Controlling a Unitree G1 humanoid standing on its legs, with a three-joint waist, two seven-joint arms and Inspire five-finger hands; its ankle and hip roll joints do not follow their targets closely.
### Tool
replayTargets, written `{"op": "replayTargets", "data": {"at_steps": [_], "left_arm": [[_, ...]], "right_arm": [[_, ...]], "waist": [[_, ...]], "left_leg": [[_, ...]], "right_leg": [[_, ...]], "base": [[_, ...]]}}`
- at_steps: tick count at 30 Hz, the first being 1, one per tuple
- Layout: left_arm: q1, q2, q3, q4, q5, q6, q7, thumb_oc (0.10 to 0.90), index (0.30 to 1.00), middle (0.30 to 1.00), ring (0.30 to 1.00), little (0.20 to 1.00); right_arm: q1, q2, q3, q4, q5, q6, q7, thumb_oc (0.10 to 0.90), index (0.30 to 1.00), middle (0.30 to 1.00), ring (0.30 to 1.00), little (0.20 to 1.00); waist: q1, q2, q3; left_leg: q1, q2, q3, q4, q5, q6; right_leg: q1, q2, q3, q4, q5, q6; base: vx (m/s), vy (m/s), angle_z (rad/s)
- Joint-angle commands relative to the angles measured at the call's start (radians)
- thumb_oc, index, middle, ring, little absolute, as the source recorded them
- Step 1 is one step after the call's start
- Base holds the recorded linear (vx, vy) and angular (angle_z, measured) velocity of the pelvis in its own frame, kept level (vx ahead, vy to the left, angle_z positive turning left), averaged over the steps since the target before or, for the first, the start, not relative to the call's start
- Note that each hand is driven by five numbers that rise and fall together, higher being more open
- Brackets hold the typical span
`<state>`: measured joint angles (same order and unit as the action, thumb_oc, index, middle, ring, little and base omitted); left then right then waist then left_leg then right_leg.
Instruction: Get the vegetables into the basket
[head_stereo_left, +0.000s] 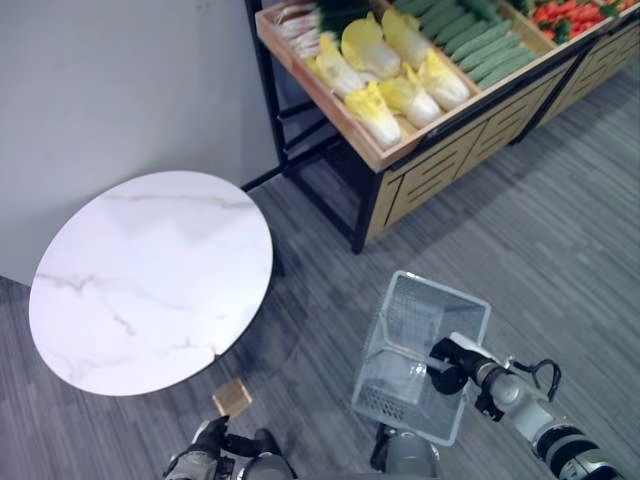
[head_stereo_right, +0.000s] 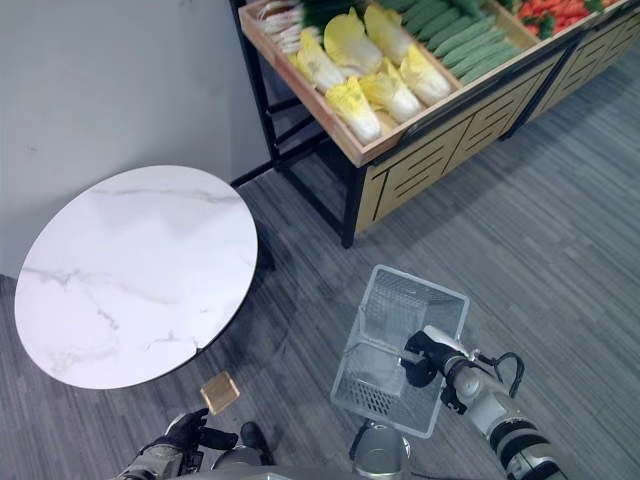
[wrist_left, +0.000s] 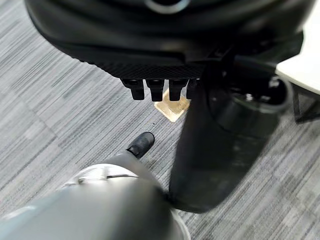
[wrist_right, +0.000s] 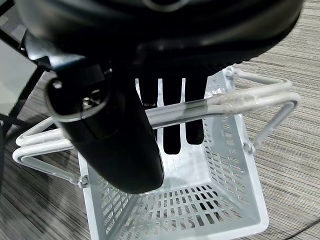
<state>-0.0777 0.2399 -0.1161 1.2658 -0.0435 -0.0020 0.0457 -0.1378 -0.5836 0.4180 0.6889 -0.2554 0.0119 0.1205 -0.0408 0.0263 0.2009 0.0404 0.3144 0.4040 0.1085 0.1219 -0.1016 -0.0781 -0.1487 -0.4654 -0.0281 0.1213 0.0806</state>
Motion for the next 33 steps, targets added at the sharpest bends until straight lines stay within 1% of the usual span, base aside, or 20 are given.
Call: {"op": "replayTargets", "data": {"at_steps": [1,3,5,7,8,9,10,11,12,13,14,17,18,22,24,26,29,30,32,33], "left_arm": [[-0.016,0.017,-0.033,-0.002,-0.039,-0.012,0.020,0.900,1.000,1.000,1.000,1.000],[-0.019,0.016,-0.043,-0.001,-0.040,-0.014,0.017,0.900,1.000,1.000,1.000,1.000],[-0.018,0.017,-0.049,-0.002,-0.041,-0.016,0.018,0.900,1.000,1.000,1.000,1.000],[-0.022,0.017,-0.060,-0.009,-0.051,-0.021,0.019,0.900,1.000,1.000,1.000,1.000],[-0.022,0.017,-0.061,-0.009,-0.051,-0.021,0.019,0.900,1.000,1.000,1.000,1.000],[-0.019,0.017,-0.065,-0.009,-0.055,-0.024,0.020,0.900,1.000,1.000,1.000,1.000],[-0.017,0.018,-0.067,-0.010,-0.055,-0.026,0.021,0.900,1.000,1.000,1.000,1.000],[-0.017,0.018,-0.067,-0.010,-0.055,-0.026,0.022,0.900,1.000,1.000,1.000,1.000],[-0.007,0.020,-0.064,-0.009,-0.052,-0.027,0.019,0.900,1.000,1.000,1.000,1.000],[-0.007,0.020,-0.064,-0.009,-0.052,-0.027,0.019,0.900,1.000,1.000,1.000,1.000],[-0.008,0.020,-0.072,-0.012,-0.050,-0.028,0.016,0.900,1.000,1.000,1.000,1.000],[-0.014,0.017,-0.092,-0.014,-0.038,-0.027,0.010,0.900,1.000,1.000,1.000,1.000],[-0.019,0.020,-0.098,-0.019,-0.036,-0.030,0.013,0.900,1.000,1.000,1.000,1.000],[-0.030,0.027,-0.108,-0.030,-0.033,-0.035,0.019,0.900,1.000,1.000,1.000,1.000],[-0.031,0.028,-0.113,-0.034,-0.027,-0.035,0.019,0.900,1.000,1.000,1.000,1.000],[-0.033,0.032,-0.123,-0.039,-0.007,-0.035,0.017,0.900,1.000,1.000,1.000,1.000],[-0.037,0.040,-0.130,-0.047,0.012,-0.038,0.013,0.900,1.000,1.000,1.000,1.000],[-0.037,0.040,-0.130,-0.047,0.012,-0.038,0.012,0.900,1.000,1.000,1.000,1.000],[-0.033,0.044,-0.132,-0.049,0.027,-0.040,0.007,0.900,1.000,1.000,1.000,1.000],[-0.029,0.046,-0.131,-0.049,0.028,-0.041,0.007,0.900,1.000,1.000,1.000,1.000]], "right_arm": [[-0.056,-0.014,-0.020,-0.032,0.059,-0.054,-0.030,0.400,0.300,0.300,0.300,0.300],[-0.052,-0.008,-0.017,-0.030,0.072,-0.058,-0.028,0.400,0.300,0.300,0.300,0.300],[-0.053,-0.007,-0.015,-0.026,0.079,-0.059,-0.029,0.400,0.300,0.300,0.300,0.300],[-0.051,-0.008,-0.012,-0.015,0.092,-0.065,-0.032,0.400,0.300,0.300,0.300,0.300],[-0.051,-0.008,-0.012,-0.014,0.092,-0.065,-0.032,0.400,0.300,0.300,0.300,0.300],[-0.055,-0.009,-0.004,-0.003,0.094,-0.068,-0.034,0.400,0.300,0.300,0.300,0.300],[-0.060,-0.010,0.001,0.003,0.094,-0.070,-0.035,0.400,0.300,0.300,0.300,0.300],[-0.061,-0.010,0.001,0.003,0.094,-0.070,-0.035,0.400,0.300,0.300,0.300,0.300],[-0.063,-0.006,0.013,0.004,0.091,-0.072,-0.026,0.400,0.300,0.300,0.300,0.300],[-0.063,-0.006,0.013,0.004,0.091,-0.072,-0.026,0.400,0.300,0.300,0.300,0.300],[-0.062,-0.001,0.013,0.002,0.094,-0.070,-0.023,0.400,0.300,0.300,0.300,0.300],[-0.057,0.005,0.003,0.010,0.097,-0.068,-0.027,0.400,0.300,0.300,0.300,0.300],[-0.067,0.011,0.001,0.008,0.105,-0.066,-0.030,0.400,0.300,0.300,0.300,0.300],[-0.102,0.028,0.007,0.023,0.105,-0.060,-0.037,0.400,0.300,0.300,0.300,0.300],[-0.109,0.029,0.005,0.023,0.106,-0.059,-0.039,0.400,0.300,0.300,0.300,0.300],[-0.134,0.029,0.002,0.027,0.098,-0.057,-0.042,0.400,0.300,0.300,0.300,0.300],[-0.154,0.030,0.000,0.015,0.086,-0.056,-0.046,0.400,0.300,0.300,0.300,0.300],[-0.153,0.029,-0.001,0.014,0.085,-0.056,-0.045,0.400,0.300,0.300,0.300,0.300],[-0.159,0.032,-0.006,0.016,0.079,-0.056,-0.048,0.400,0.300,0.300,0.300,0.300],[-0.159,0.034,-0.007,0.006,0.074,-0.055,-0.046,0.400,0.300,0.300,0.300,0.300]], "waist": [[0.003,-0.068,0.021],[0.013,-0.079,0.024],[0.015,-0.083,0.024],[0.030,-0.088,0.024],[0.030,-0.088,0.024],[0.043,-0.088,0.028],[0.049,-0.087,0.031],[0.051,-0.088,0.033],[0.060,-0.091,0.028],[0.061,-0.091,0.028],[0.060,-0.098,0.028],[0.055,-0.100,0.028],[0.048,-0.103,0.037],[0.045,-0.106,0.056],[0.042,-0.107,0.060],[0.032,-0.109,0.067],[0.018,-0.115,0.070],[0.022,-0.116,0.071],[0.018,-0.118,0.071],[0.020,-0.119,0.070]], "left_leg": [[-0.084,-0.024,-0.138,0.116,-0.041,-0.080],[-0.118,-0.059,-0.212,0.047,-0.072,-0.059],[-0.125,-0.055,-0.224,0.008,-0.064,-0.060],[-0.177,-0.046,-0.288,-0.066,0.001,-0.068],[-0.174,-0.045,-0.289,-0.072,0.004,-0.069],[-0.193,-0.059,-0.352,-0.099,0.019,-0.068],[-0.193,-0.069,-0.382,-0.109,0.020,-0.067],[-0.189,-0.068,-0.379,-0.110,0.019,-0.067],[-0.177,-0.082,-0.408,-0.093,-0.018,-0.056],[-0.177,-0.082,-0.408,-0.092,-0.018,-0.056],[-0.180,-0.096,-0.413,-0.068,-0.040,-0.048],[-0.196,-0.122,-0.385,-0.028,-0.065,-0.036],[-0.205,-0.148,-0.377,0.009,-0.091,-0.028],[-0.216,-0.188,-0.334,0.078,-0.152,-0.005],[-0.215,-0.197,-0.320,0.087,-0.168,0.004],[-0.214,-0.216,-0.270,0.110,-0.199,0.025],[-0.200,-0.227,-0.208,0.119,-0.223,0.045],[-0.198,-0.226,-0.204,0.119,-0.224,0.045],[-0.171,-0.231,-0.154,0.106,-0.230,0.053],[-0.156,-0.227,-0.127,0.094,-0.225,0.053]], "right_leg": [[0.025,0.002,0.026,0.024,-0.067,0.029],[0.028,0.008,0.052,0.034,-0.081,0.032],[0.029,0.012,0.060,0.035,-0.084,0.036],[0.029,0.024,0.082,0.031,-0.089,0.042],[0.029,0.024,0.081,0.031,-0.090,0.042],[0.033,0.033,0.114,0.028,-0.094,0.044],[0.035,0.037,0.135,0.029,-0.095,0.047],[0.037,0.037,0.137,0.030,-0.096,0.047],[0.038,0.038,0.179,0.036,-0.099,0.048],[0.038,0.038,0.180,0.036,-0.099,0.048],[0.039,0.027,0.197,0.036,-0.093,0.050],[0.041,0.000,0.207,0.035,-0.086,0.060],[0.025,-0.025,0.231,0.039,-0.070,0.069],[-0.018,-0.066,0.294,0.048,-0.040,0.092],[-0.027,-0.077,0.309,0.045,-0.027,0.100],[-0.058,-0.107,0.350,0.032,0.017,0.126],[-0.094,-0.128,0.384,0.012,0.066,0.150],[-0.094,-0.127,0.389,0.012,0.067,0.151],[-0.103,-0.139,0.389,0.001,0.097,0.165],[-0.115,-0.145,0.367,0.009,0.109,0.169]], "base": [[-0.01,-0.122,-0.50],[0.07,-0.026,-0.13],[0.07,0.013,-0.24],[0.09,0.053,-0.25],[0.12,0.080,-0.23],[0.12,0.087,-0.39],[0.12,0.090,-0.51],[0.10,0.124,-0.76],[0.06,0.089,-0.77],[0.09,0.192,-0.69],[0.05,0.176,-0.41],[0.03,0.179,-0.16],[0.00,0.216,-0.14],[-0.01,0.239,-0.32],[0.00,0.161,-0.55],[-0.04,0.292,-0.57],[-0.04,0.220,-0.59],[-0.01,0.152,-0.76],[-0.03,0.142,-1.01],[-0.06,0.102,-1.12]]}}
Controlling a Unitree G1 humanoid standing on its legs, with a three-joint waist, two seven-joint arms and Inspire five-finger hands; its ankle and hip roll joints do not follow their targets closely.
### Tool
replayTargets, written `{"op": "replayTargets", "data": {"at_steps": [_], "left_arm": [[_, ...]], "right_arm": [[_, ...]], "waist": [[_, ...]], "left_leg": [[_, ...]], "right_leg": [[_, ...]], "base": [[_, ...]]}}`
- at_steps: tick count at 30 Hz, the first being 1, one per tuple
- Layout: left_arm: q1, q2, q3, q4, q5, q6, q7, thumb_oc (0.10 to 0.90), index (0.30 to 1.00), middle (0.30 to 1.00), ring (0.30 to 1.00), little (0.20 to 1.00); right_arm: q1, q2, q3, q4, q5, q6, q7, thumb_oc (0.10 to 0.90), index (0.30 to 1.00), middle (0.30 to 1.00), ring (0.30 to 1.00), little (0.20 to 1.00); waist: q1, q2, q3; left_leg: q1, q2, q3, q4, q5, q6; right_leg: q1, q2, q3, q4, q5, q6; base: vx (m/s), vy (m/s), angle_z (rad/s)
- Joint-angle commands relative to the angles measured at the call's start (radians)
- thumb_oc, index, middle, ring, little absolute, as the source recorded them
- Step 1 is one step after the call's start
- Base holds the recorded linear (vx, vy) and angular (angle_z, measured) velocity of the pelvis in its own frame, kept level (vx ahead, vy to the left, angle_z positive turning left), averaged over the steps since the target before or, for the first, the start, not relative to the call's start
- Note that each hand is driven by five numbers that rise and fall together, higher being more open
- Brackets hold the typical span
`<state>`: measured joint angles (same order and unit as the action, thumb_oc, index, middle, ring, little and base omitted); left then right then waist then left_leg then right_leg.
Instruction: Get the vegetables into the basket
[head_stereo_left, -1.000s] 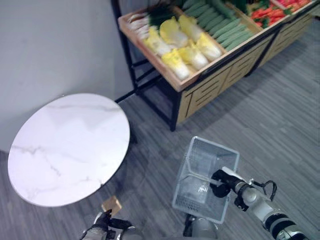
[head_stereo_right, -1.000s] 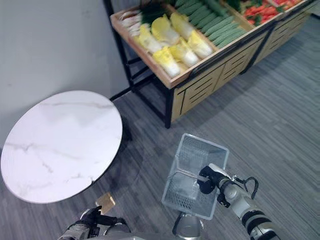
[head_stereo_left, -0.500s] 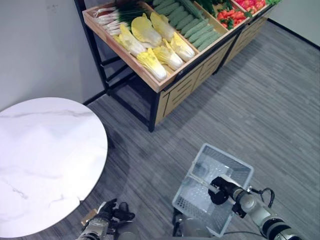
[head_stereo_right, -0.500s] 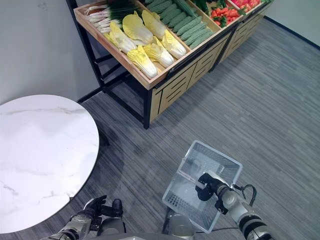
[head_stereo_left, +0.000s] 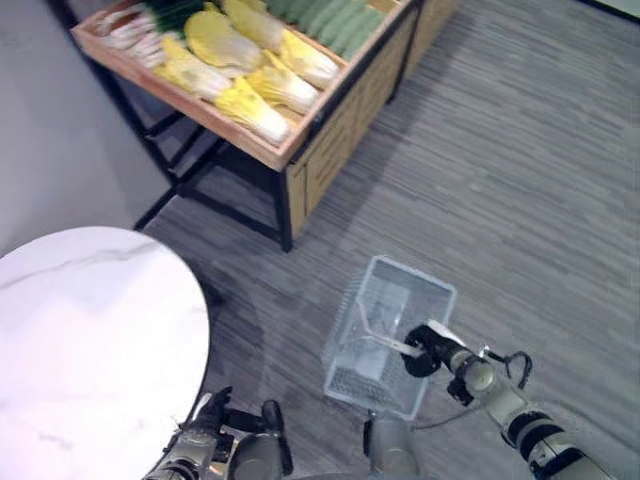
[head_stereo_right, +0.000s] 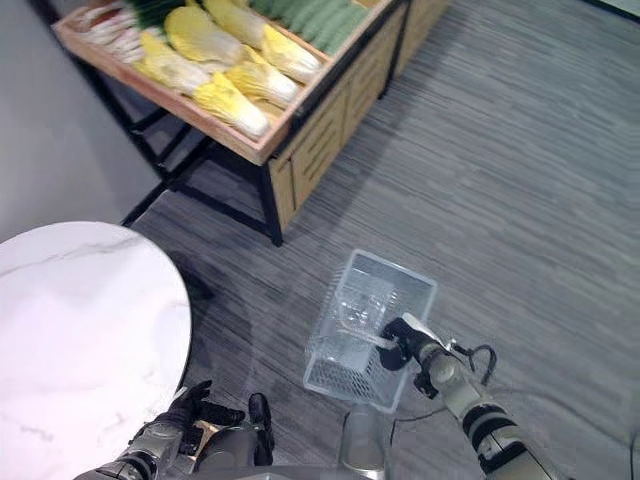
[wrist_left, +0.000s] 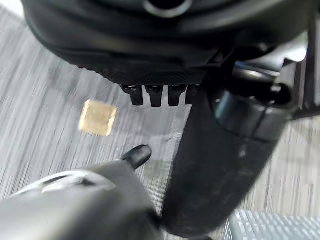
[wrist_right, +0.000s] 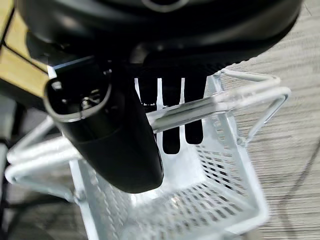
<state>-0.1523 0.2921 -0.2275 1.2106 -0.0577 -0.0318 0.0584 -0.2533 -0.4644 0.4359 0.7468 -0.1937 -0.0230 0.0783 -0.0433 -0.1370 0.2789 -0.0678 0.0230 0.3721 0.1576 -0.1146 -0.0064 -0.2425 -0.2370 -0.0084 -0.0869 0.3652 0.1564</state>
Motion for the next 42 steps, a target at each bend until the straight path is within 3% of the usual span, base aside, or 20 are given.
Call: {"op": "replayTargets", "data": {"at_steps": [1,2,8,11,13,25,28,30,31,32,36,42], "left_arm": [[0.048,-0.002,-0.019,0.004,0.046,-0.010,-0.010,0.900,1.000,1.000,1.000,1.000],[0.051,0.003,-0.011,0.005,0.045,-0.006,-0.011,0.900,1.000,1.000,1.000,1.000],[0.057,0.001,0.012,0.027,0.051,0.010,-0.017,0.900,1.000,1.000,1.000,1.000],[0.064,0.002,0.014,0.036,0.063,0.013,-0.027,0.900,1.000,1.000,1.000,1.000],[0.064,-0.005,0.024,0.042,0.061,0.021,-0.028,0.900,1.000,1.000,1.000,1.000],[0.075,-0.021,0.034,0.060,0.053,0.040,-0.021,0.900,1.000,1.000,1.000,1.000],[0.080,-0.034,0.032,0.070,0.056,0.046,-0.021,0.900,1.000,1.000,1.000,1.000],[0.078,-0.039,0.032,0.067,0.048,0.043,-0.021,0.900,1.000,1.000,1.000,1.000],[0.081,-0.050,0.030,0.064,0.033,0.038,-0.018,0.900,1.000,1.000,1.000,1.000],[0.085,-0.054,0.024,0.068,0.029,0.037,-0.019,0.900,1.000,1.000,1.000,1.000],[0.092,-0.061,0.009,0.071,0.051,0.038,-0.026,0.900,1.000,1.000,1.000,1.000],[0.089,-0.044,0.014,0.071,0.069,0.032,-0.028,0.900,1.000,1.000,1.000,1.000]], "right_arm": [[-0.046,-0.085,-0.021,-0.053,0.005,-0.018,-0.003,0.400,0.300,0.300,0.300,0.300],[-0.044,-0.084,-0.022,-0.052,0.000,-0.016,-0.003,0.400,0.300,0.300,0.300,0.300],[-0.031,-0.065,-0.036,-0.053,0.022,-0.012,-0.005,0.400,0.300,0.300,0.300,0.300],[-0.022,-0.069,-0.030,-0.050,0.000,-0.009,0.006,0.400,0.300,0.300,0.300,0.300],[-0.007,-0.078,-0.029,-0.062,-0.017,-0.003,0.012,0.400,0.300,0.300,0.300,0.300],[0.052,-0.075,-0.037,-0.053,-0.006,0.010,0.003,0.400,0.300,0.300,0.300,0.300],[0.065,-0.074,-0.043,-0.023,0.002,0.014,-0.007,0.400,0.300,0.300,0.300,0.300],[0.065,-0.076,-0.043,-0.026,0.007,0.012,-0.004,0.400,0.300,0.300,0.300,0.300],[0.061,-0.076,-0.036,-0.022,0.008,0.014,-0.002,0.400,0.300,0.300,0.300,0.300],[0.061,-0.070,-0.034,-0.012,0.013,0.012,0.004,0.400,0.300,0.300,0.300,0.300],[0.068,-0.053,-0.030,0.002,0.007,0.017,0.004,0.400,0.300,0.300,0.300,0.300],[0.082,-0.019,-0.032,0.022,0.006,0.019,0.005,0.400,0.300,0.300,0.300,0.300]], "waist": [[0.031,0.055,-0.008],[0.037,0.067,-0.015],[0.055,0.082,-0.063],[0.072,0.071,-0.087],[0.068,0.070,-0.096],[0.052,0.109,-0.118],[0.051,0.116,-0.112],[0.060,0.113,-0.109],[0.073,0.109,-0.111],[0.074,0.110,-0.126],[0.067,0.119,-0.149],[0.077,0.105,-0.138]], "left_leg": [[-0.033,0.078,-0.073,0.038,0.013,-0.041],[-0.018,0.091,-0.047,0.010,0.032,-0.042],[0.024,0.091,0.013,-0.070,0.083,-0.032],[0.029,0.089,0.039,-0.058,0.079,-0.038],[0.034,0.108,0.034,-0.046,0.094,-0.054],[0.054,0.184,-0.027,-0.151,0.229,-0.108],[0.032,0.210,-0.070,-0.052,0.219,-0.123],[0.020,0.185,-0.144,-0.012,0.219,-0.125],[0.014,0.124,-0.256,-0.029,0.198,-0.118],[0.021,0.096,-0.286,-0.085,0.175,-0.103],[0.056,0.082,-0.260,-0.160,0.182,-0.089],[0.069,0.056,-0.238,-0.159,0.154,-0.067]], "right_leg": [[0.050,-0.066,-0.144,0.079,-0.144,0.091],[0.065,-0.084,-0.226,0.099,-0.163,0.085],[0.140,-0.078,-0.285,0.202,-0.226,0.070],[0.201,-0.069,-0.329,0.173,-0.249,0.068],[0.218,-0.028,-0.312,0.140,-0.282,0.046],[0.256,0.071,-0.326,0.126,-0.356,-0.009],[0.287,0.104,-0.320,0.131,-0.383,-0.043],[0.292,0.108,-0.309,0.122,-0.378,-0.049],[0.292,0.111,-0.285,0.111,-0.371,-0.050],[0.286,0.113,-0.271,0.101,-0.357,-0.041],[0.279,0.111,-0.258,0.063,-0.327,-0.024],[0.290,0.078,-0.239,0.062,-0.318,-0.005]], "base": [[-0.10,0.098,-1.00],[-0.10,0.081,-0.65],[-0.05,0.028,-0.73],[-0.04,-0.100,-0.26],[0.00,-0.194,-0.26],[-0.04,-0.173,0.02],[-0.06,-0.287,0.01],[-0.03,-0.127,0.01],[0.01,-0.060,-0.10],[0.03,-0.027,-0.30],[0.02,0.082,-0.50],[0.06,0.142,-0.19]]}}
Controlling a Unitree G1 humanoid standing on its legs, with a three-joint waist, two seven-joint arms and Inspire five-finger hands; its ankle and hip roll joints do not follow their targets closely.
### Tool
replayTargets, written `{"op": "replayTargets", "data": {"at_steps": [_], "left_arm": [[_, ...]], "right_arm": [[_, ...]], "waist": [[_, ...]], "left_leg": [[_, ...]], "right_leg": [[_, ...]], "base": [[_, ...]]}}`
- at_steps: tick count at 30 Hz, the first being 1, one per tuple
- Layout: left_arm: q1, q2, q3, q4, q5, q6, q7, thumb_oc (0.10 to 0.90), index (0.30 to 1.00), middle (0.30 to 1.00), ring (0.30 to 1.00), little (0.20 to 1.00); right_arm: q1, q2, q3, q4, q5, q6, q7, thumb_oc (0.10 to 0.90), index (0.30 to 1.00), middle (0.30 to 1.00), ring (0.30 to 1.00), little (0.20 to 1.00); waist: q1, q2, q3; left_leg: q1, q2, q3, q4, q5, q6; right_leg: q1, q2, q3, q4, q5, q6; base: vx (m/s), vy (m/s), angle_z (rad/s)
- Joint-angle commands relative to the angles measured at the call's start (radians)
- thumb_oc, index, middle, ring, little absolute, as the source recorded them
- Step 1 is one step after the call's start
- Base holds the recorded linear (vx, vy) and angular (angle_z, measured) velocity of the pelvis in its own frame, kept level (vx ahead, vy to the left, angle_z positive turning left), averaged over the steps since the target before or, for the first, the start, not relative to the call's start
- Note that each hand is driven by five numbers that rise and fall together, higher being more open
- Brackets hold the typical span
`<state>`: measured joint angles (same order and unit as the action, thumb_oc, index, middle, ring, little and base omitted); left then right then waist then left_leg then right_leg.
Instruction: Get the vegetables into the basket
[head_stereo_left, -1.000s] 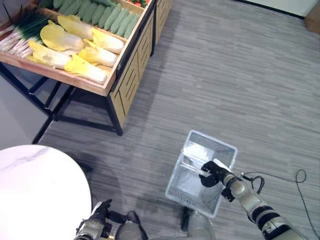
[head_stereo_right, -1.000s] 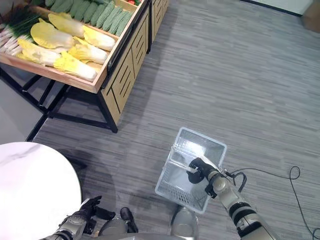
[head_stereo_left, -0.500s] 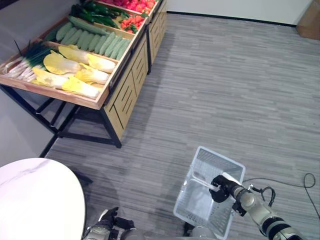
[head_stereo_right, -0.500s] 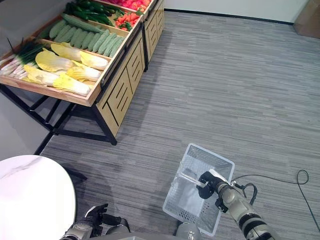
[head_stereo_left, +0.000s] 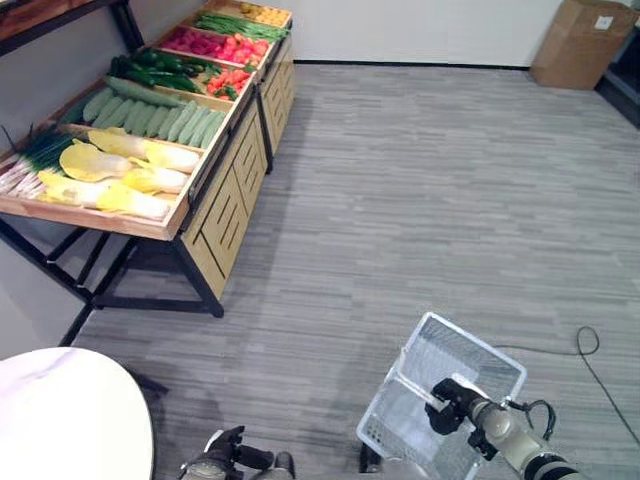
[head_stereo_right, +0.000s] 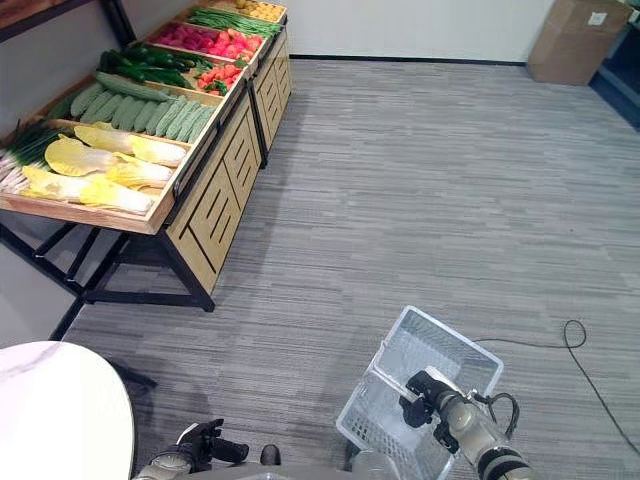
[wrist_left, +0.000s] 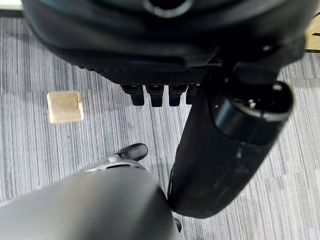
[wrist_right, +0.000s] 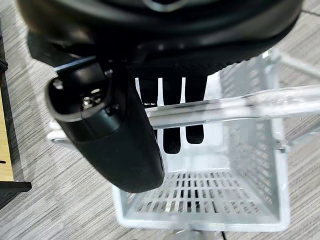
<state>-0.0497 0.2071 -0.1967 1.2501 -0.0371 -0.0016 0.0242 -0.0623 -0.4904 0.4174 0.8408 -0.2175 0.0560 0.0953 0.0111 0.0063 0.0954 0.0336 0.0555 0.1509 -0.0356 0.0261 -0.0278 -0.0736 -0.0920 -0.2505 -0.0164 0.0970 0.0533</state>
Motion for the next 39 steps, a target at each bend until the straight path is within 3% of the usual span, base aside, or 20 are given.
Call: {"op": "replayTargets", "data": {"at_steps": [1,10,14,17,19,21,27,30,31,33,35,37,38,39], "left_arm": [[-0.015,0.044,-0.012,0.031,0.047,0.001,0.007,0.900,1.000,1.000,1.000,1.000],[-0.021,0.058,-0.003,0.024,0.038,-0.010,0.012,0.900,1.000,1.000,1.000,1.000],[-0.029,0.067,0.004,0.023,0.033,-0.008,0.014,0.900,1.000,1.000,1.000,1.000],[-0.026,0.071,0.008,0.020,0.030,-0.005,0.010,0.900,1.000,1.000,1.000,1.000],[-0.021,0.076,0.016,0.018,0.023,-0.001,0.010,0.900,1.000,1.000,1.000,1.000],[-0.018,0.079,0.019,0.021,0.023,0.001,0.007,0.900,1.000,1.000,1.000,1.000],[-0.039,0.084,0.021,0.030,0.034,0.002,0.013,0.900,1.000,1.000,1.000,1.000],[-0.043,0.082,0.026,0.034,0.043,0.001,0.012,0.900,1.000,1.000,1.000,1.000],[-0.042,0.076,0.020,0.035,0.049,0.005,0.013,0.900,1.000,1.000,1.000,1.000],[-0.068,0.060,-0.020,0.029,0.047,0.014,0.012,0.900,1.000,1.000,1.000,1.000],[-0.080,0.060,-0.027,0.027,0.046,0.017,0.012,0.900,1.000,1.000,1.000,1.000],[-0.082,0.062,-0.025,0.025,0.034,0.021,0.014,0.900,1.000,1.000,1.000,1.000],[-0.087,0.062,-0.020,0.020,0.022,0.025,0.020,0.900,1.000,1.000,1.000,1.000],[-0.090,0.064,-0.017,0.018,0.013,0.026,0.025,0.900,1.000,1.000,1.000,1.000]], "right_arm": [[-0.106,0.013,-0.015,-0.072,0.030,-0.060,-0.012,0.400,0.300,0.300,0.300,0.300],[-0.110,0.026,-0.023,-0.036,0.025,-0.063,-0.012,0.400,0.300,0.300,0.300,0.300],[-0.115,0.032,-0.025,-0.015,0.017,-0.066,-0.014,0.400,0.300,0.300,0.300,0.300],[-0.119,0.028,-0.022,-0.013,0.000,-0.064,-0.012,0.400,0.300,0.300,0.300,0.300],[-0.117,0.028,-0.023,-0.015,-0.005,-0.066,-0.010,0.400,0.300,0.300,0.300,0.300],[-0.112,0.030,-0.024,-0.018,-0.004,-0.065,-0.005,0.400,0.300,0.300,0.300,0.300],[-0.107,0.028,-0.026,-0.046,0.022,-0.070,-0.009,0.400,0.300,0.300,0.300,0.300],[-0.099,0.026,-0.027,-0.063,0.020,-0.071,-0.006,0.400,0.300,0.300,0.300,0.300],[-0.084,0.018,-0.023,-0.070,0.022,-0.072,-0.007,0.400,0.300,0.300,0.300,0.300],[-0.079,-0.008,-0.022,-0.076,0.049,-0.073,-0.003,0.400,0.300,0.300,0.300,0.300],[-0.079,-0.015,-0.022,-0.074,0.056,-0.072,-0.003,0.400,0.300,0.300,0.300,0.300],[-0.076,-0.017,-0.022,-0.071,0.060,-0.073,-0.008,0.400,0.300,0.300,0.300,0.300],[-0.076,-0.028,-0.022,-0.071,0.066,-0.073,-0.013,0.400,0.300,0.300,0.300,0.300],[-0.076,-0.030,-0.022,-0.069,0.068,-0.073,-0.014,0.400,0.300,0.300,0.300,0.300]], "waist": [[0.023,-0.043,0.048],[0.031,-0.061,0.054],[0.037,-0.066,0.073],[0.044,-0.066,0.084],[0.043,-0.061,0.107],[0.038,-0.067,0.110],[-0.010,-0.087,0.135],[-0.023,-0.090,0.136],[-0.035,-0.090,0.123],[-0.068,-0.054,0.106],[-0.073,-0.045,0.107],[-0.071,-0.045,0.116],[-0.054,-0.051,0.144],[-0.051,-0.064,0.152]], "left_leg": [[-0.032,0.019,-0.015,0.036,0.006,-0.041],[-0.041,-0.040,0.007,0.039,-0.040,0.005],[-0.036,-0.061,0.021,0.060,-0.070,0.034],[-0.026,-0.071,0.026,0.063,-0.082,0.050],[0.009,-0.076,0.036,0.060,-0.098,0.065],[0.033,-0.080,0.034,0.045,-0.107,0.061],[0.075,-0.085,-0.017,0.029,-0.132,0.031],[0.108,-0.077,-0.033,0.028,-0.157,0.016],[0.139,-0.067,-0.059,0.030,-0.185,0.006],[0.105,0.001,-0.095,0.149,-0.139,-0.058],[0.074,0.025,-0.103,0.217,-0.070,-0.095],[0.029,0.040,-0.120,0.317,-0.001,-0.119],[-0.046,0.045,-0.137,0.479,0.075,-0.135],[-0.075,0.032,-0.143,0.521,0.099,-0.131]], "right_leg": [[0.120,-0.073,0.008,-0.009,-0.046,0.103],[0.077,-0.139,0.042,0.034,-0.026,0.150],[0.035,-0.169,0.055,0.141,-0.032,0.167],[-0.004,-0.193,0.052,0.237,-0.001,0.173],[-0.056,-0.214,0.038,0.348,0.058,0.171],[-0.087,-0.210,0.027,0.311,0.068,0.167],[-0.188,-0.140,0.029,0.040,0.135,0.180],[-0.210,-0.126,-0.009,-0.010,0.160,0.185],[-0.202,-0.115,-0.018,-0.001,0.153,0.167],[-0.173,-0.060,-0.031,0.045,0.086,0.104],[-0.157,-0.042,-0.044,0.050,0.058,0.077],[-0.131,-0.021,-0.051,0.048,0.027,0.050],[-0.088,-0.003,-0.049,0.045,-0.004,0.019],[-0.080,-0.010,-0.051,0.046,-0.015,0.009]], "base": [[0.03,0.071,0.05],[0.05,0.160,-0.10],[0.04,0.160,-0.14],[0.05,0.136,-0.22],[0.18,0.154,-0.16],[0.20,0.027,-0.26],[0.18,-0.056,0.18],[0.35,-0.136,0.43],[0.59,-0.407,0.66],[0.57,-0.464,0.90],[0.26,-0.243,1.29],[0.24,-0.267,0.14],[0.22,-0.306,-0.19],[0.22,-0.308,0.09]]}}
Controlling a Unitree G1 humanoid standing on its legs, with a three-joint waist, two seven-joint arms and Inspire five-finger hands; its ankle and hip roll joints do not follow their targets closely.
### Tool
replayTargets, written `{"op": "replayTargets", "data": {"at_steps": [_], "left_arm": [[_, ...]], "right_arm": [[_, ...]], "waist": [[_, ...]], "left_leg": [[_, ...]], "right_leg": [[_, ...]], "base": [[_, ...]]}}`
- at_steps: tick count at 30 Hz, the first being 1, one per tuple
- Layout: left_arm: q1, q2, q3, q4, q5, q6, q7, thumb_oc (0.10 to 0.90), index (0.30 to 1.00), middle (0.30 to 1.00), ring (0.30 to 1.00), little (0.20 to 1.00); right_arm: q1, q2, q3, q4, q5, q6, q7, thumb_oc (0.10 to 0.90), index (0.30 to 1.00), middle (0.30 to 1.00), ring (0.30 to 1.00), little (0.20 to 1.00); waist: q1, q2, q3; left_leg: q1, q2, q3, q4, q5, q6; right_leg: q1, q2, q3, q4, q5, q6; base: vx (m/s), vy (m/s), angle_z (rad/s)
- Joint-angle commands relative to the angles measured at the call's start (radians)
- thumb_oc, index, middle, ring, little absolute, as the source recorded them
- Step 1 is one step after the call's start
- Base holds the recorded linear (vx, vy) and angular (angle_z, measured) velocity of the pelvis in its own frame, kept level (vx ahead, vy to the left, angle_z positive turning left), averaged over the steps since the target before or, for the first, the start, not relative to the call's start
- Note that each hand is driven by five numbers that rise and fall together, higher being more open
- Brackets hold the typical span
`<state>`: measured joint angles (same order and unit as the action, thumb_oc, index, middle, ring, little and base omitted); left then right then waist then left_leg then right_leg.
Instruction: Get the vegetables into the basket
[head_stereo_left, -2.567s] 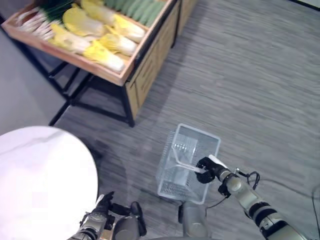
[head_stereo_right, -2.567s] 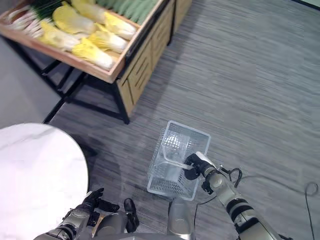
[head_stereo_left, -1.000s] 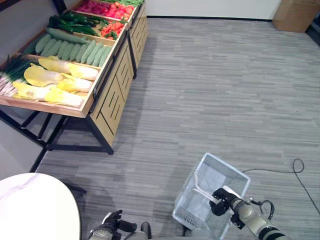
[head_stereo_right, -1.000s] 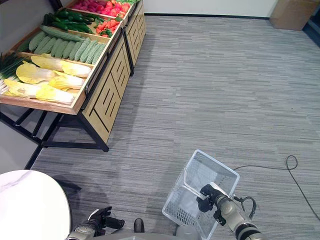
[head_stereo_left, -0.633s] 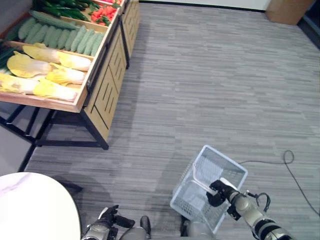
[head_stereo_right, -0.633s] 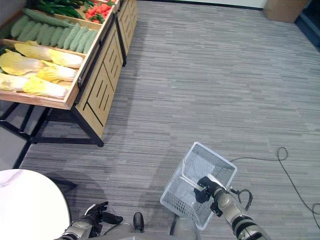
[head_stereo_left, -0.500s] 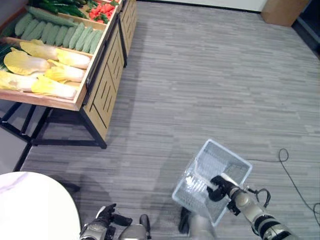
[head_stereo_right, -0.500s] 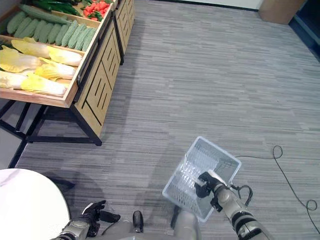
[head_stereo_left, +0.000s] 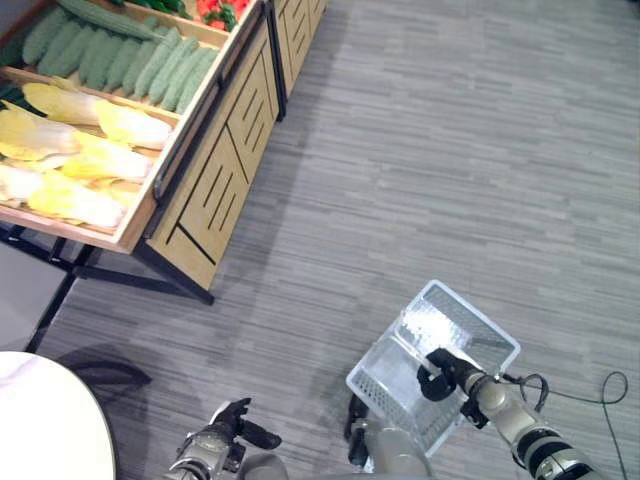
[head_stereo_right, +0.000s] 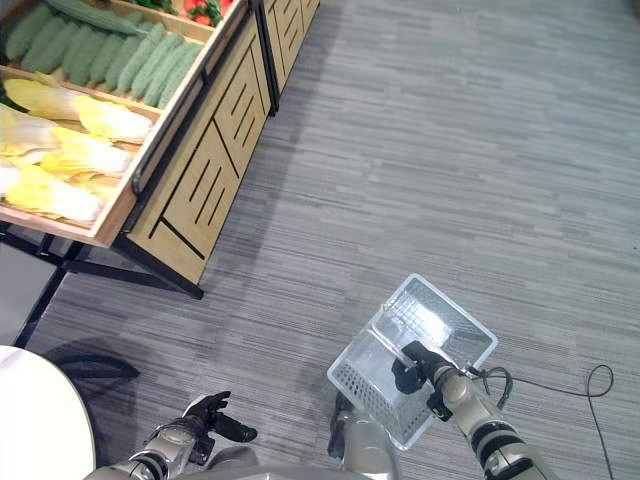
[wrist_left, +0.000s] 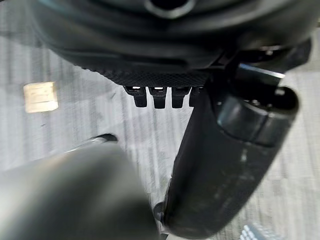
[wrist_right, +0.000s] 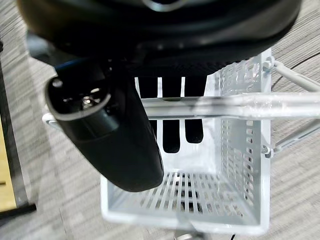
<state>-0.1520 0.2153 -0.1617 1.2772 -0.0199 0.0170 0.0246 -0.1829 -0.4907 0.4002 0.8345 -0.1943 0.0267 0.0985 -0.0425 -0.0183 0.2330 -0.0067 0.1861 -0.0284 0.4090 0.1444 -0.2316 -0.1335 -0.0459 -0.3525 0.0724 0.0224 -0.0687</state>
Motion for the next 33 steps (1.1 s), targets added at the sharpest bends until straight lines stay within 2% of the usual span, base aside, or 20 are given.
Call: {"op": "replayTargets", "data": {"at_steps": [1,3,5,6,7,8,9,10,11,13,17,18,20,23,25,26,27,28,29,33], "left_arm": [[0.012,0.056,-0.050,-0.011,-0.015,0.008,0.030,0.900,1.000,1.000,1.000,1.000],[0.013,0.054,-0.044,-0.007,-0.031,0.010,0.036,0.900,1.000,1.000,1.000,1.000],[0.012,0.054,-0.043,-0.008,-0.033,0.010,0.041,0.900,1.000,1.000,1.000,1.000],[0.016,0.051,-0.038,-0.008,-0.035,0.004,0.046,0.900,1.000,1.000,1.000,1.000],[0.017,0.051,-0.038,-0.008,-0.035,0.004,0.046,0.900,1.000,1.000,1.000,1.000],[0.020,0.048,-0.040,-0.009,-0.034,0.000,0.049,0.900,1.000,1.000,1.000,1.000],[0.020,0.048,-0.040,-0.009,-0.034,0.000,0.049,0.900,1.000,1.000,1.000,1.000],[0.019,0.050,-0.040,-0.010,-0.032,-0.003,0.049,0.900,1.000,1.000,1.000,1.000],[0.022,0.049,-0.039,-0.010,-0.029,-0.003,0.047,0.900,1.000,1.000,1.000,1.000],[0.038,0.049,-0.025,0.001,-0.028,-0.003,0.044,0.900,1.000,1.000,1.000,1.000],[0.045,0.056,-0.026,0.004,-0.011,-0.002,0.041,0.900,1.000,1.000,1.000,1.000],[0.044,0.062,-0.029,-0.004,-0.009,-0.006,0.042,0.900,1.000,1.000,1.000,1.000],[0.042,0.064,-0.034,-0.008,-0.009,-0.010,0.037,0.900,1.000,1.000,1.000,1.000],[0.041,0.067,-0.033,-0.009,-0.005,-0.010,0.036,0.900,1.000,1.000,1.000,1.000],[0.045,0.075,-0.023,-0.001,0.003,-0.012,0.030,0.900,1.000,1.000,1.000,1.000],[0.050,0.080,-0.025,0.001,0.013,-0.011,0.022,0.900,1.000,1.000,1.000,1.000],[0.050,0.080,-0.025,0.001,0.013,-0.011,0.022,0.900,1.000,1.000,1.000,1.000],[0.051,0.085,-0.025,-0.003,0.013,-0.010,0.020,0.900,1.000,1.000,1.000,1.000],[0.050,0.085,-0.027,-0.003,0.014,-0.008,0.020,0.900,1.000,1.000,1.000,1.000],[0.044,0.093,-0.039,-0.002,0.018,-0.003,0.012,0.900,1.000,1.000,1.000,1.000]], "right_arm": [[0.044,-0.034,-0.001,-0.056,0.043,-0.043,-0.020,0.400,0.300,0.300,0.300,0.300],[0.042,-0.041,-0.004,-0.044,0.045,-0.037,-0.018,0.400,0.300,0.300,0.300,0.300],[0.046,-0.045,-0.011,-0.042,0.050,-0.034,-0.019,0.400,0.300,0.300,0.300,0.300],[0.054,-0.047,-0.015,-0.041,0.049,-0.039,-0.029,0.400,0.300,0.300,0.300,0.300],[0.055,-0.047,-0.015,-0.041,0.049,-0.039,-0.029,0.400,0.300,0.300,0.300,0.300],[0.059,-0.046,-0.014,-0.038,0.045,-0.042,-0.035,0.400,0.300,0.300,0.300,0.300],[0.059,-0.046,-0.014,-0.038,0.045,-0.042,-0.035,0.400,0.300,0.300,0.300,0.300],[0.063,-0.047,-0.015,-0.043,0.038,-0.042,-0.038,0.400,0.300,0.300,0.300,0.300],[0.063,-0.046,-0.014,-0.042,0.035,-0.042,-0.041,0.400,0.300,0.300,0.300,0.300],[0.051,-0.030,0.005,-0.041,0.027,-0.042,-0.032,0.400,0.300,0.300,0.300,0.300],[0.051,-0.008,0.011,-0.049,0.011,-0.037,-0.025,0.400,0.300,0.300,0.300,0.300],[0.037,0.005,0.019,-0.053,0.005,-0.035,-0.026,0.400,0.300,0.300,0.300,0.300],[0.022,0.021,0.022,-0.034,-0.002,-0.032,-0.023,0.400,0.300,0.300,0.300,0.300],[0.017,0.027,0.026,-0.033,-0.004,-0.032,-0.020,0.400,0.300,0.300,0.300,0.300],[0.013,0.037,0.025,-0.016,-0.008,-0.033,-0.013,0.400,0.300,0.300,0.300,0.300],[0.015,0.037,0.020,-0.004,-0.014,-0.032,-0.010,0.400,0.300,0.300,0.300,0.300],[0.015,0.037,0.020,-0.004,-0.014,-0.032,-0.010,0.400,0.300,0.300,0.300,0.300],[0.014,0.036,0.019,0.001,-0.016,-0.031,-0.008,0.400,0.300,0.300,0.300,0.300],[0.017,0.036,0.015,0.004,-0.012,-0.032,-0.008,0.400,0.300,0.300,0.300,0.300],[0.031,0.040,0.008,0.006,-0.004,-0.030,-0.005,0.400,0.300,0.300,0.300,0.300]], "waist": [[0.010,-0.044,0.024],[0.019,-0.046,0.032],[0.033,-0.054,0.034],[0.054,-0.049,0.027],[0.056,-0.051,0.027],[0.073,-0.032,0.018],[0.075,-0.034,0.021],[0.083,-0.024,0.014],[0.090,-0.021,0.012],[0.104,-0.024,-0.013],[0.111,-0.036,-0.031],[0.118,-0.051,-0.038],[0.122,-0.063,-0.050],[0.125,-0.071,-0.056],[0.135,-0.088,-0.060],[0.136,-0.090,-0.059],[0.137,-0.090,-0.059],[0.131,-0.080,-0.048],[0.128,-0.072,-0.043],[0.104,-0.052,-0.024]], "left_leg": [[-0.056,-0.111,0.030,0.124,-0.010,0.075],[-0.115,-0.099,0.061,0.110,-0.007,0.100],[-0.177,-0.097,0.079,0.050,-0.050,0.117],[-0.236,-0.079,0.105,-0.180,-0.090,0.133],[-0.227,-0.081,0.108,-0.191,-0.086,0.132],[-0.252,-0.049,0.102,-0.325,-0.004,0.115],[-0.243,-0.050,0.105,-0.336,0.001,0.115],[-0.259,-0.030,0.117,-0.411,0.062,0.100],[-0.251,-0.026,0.132,-0.432,0.079,0.095],[-0.219,-0.043,0.109,-0.427,0.044,0.111],[-0.199,-0.069,0.136,-0.408,0.013,0.133],[-0.191,-0.096,0.162,-0.397,-0.019,0.155],[-0.182,-0.122,0.193,-0.406,-0.047,0.174],[-0.180,-0.134,0.208,-0.417,-0.057,0.184],[-0.157,-0.166,0.232,-0.406,-0.100,0.208],[-0.128,-0.190,0.231,-0.394,-0.130,0.230],[-0.127,-0.191,0.232,-0.394,-0.131,0.231],[-0.100,-0.202,0.226,-0.395,-0.140,0.251],[-0.086,-0.202,0.223,-0.398,-0.143,0.255],[-0.019,-0.205,0.200,-0.423,-0.159,0.253]], "right_leg": [[-0.013,-0.056,0.050,-0.035,0.042,0.119],[0.016,-0.050,0.048,-0.031,0.012,0.114],[0.040,-0.054,0.051,-0.043,0.001,0.126],[0.067,-0.056,0.062,-0.057,-0.015,0.155],[0.068,-0.057,0.064,-0.057,-0.016,0.156],[0.096,-0.046,0.073,-0.064,-0.029,0.166],[0.099,-0.047,0.075,-0.065,-0.029,0.166],[0.129,-0.045,0.081,-0.074,-0.041,0.172],[0.143,-0.045,0.086,-0.077,-0.045,0.175],[0.178,-0.055,0.120,-0.078,-0.060,0.187],[0.200,-0.092,0.148,-0.071,-0.069,0.202],[0.190,-0.124,0.169,-0.064,-0.063,0.222],[0.172,-0.161,0.176,-0.074,-0.027,0.255],[0.156,-0.178,0.181,-0.076,-0.009,0.272],[0.143,-0.221,0.185,-0.040,0.056,0.304],[0.126,-0.242,0.194,0.051,0.098,0.315],[0.125,-0.243,0.196,0.053,0.097,0.315],[0.094,-0.250,0.208,0.168,0.149,0.306],[0.081,-0.251,0.211,0.212,0.158,0.300],[0.007,-0.260,0.173,0.246,0.169,0.280]], "base": [[0.21,-0.224,0.09],[0.24,-0.160,-0.15],[0.27,-0.013,-0.20],[0.26,0.067,0.23],[0.44,0.139,0.48],[0.20,0.070,0.02],[0.37,0.154,-0.04],[0.27,0.126,-0.22],[0.42,0.219,-0.15],[0.33,0.215,-0.29],[0.20,0.194,-0.82],[0.19,0.305,-0.46],[0.18,0.313,-0.17],[0.09,0.156,-0.40],[0.22,0.335,-0.04],[0.17,0.291,-0.25],[0.14,0.340,-0.27],[0.07,0.209,-0.12],[0.07,0.208,0.03],[0.14,0.106,0.17]]}}
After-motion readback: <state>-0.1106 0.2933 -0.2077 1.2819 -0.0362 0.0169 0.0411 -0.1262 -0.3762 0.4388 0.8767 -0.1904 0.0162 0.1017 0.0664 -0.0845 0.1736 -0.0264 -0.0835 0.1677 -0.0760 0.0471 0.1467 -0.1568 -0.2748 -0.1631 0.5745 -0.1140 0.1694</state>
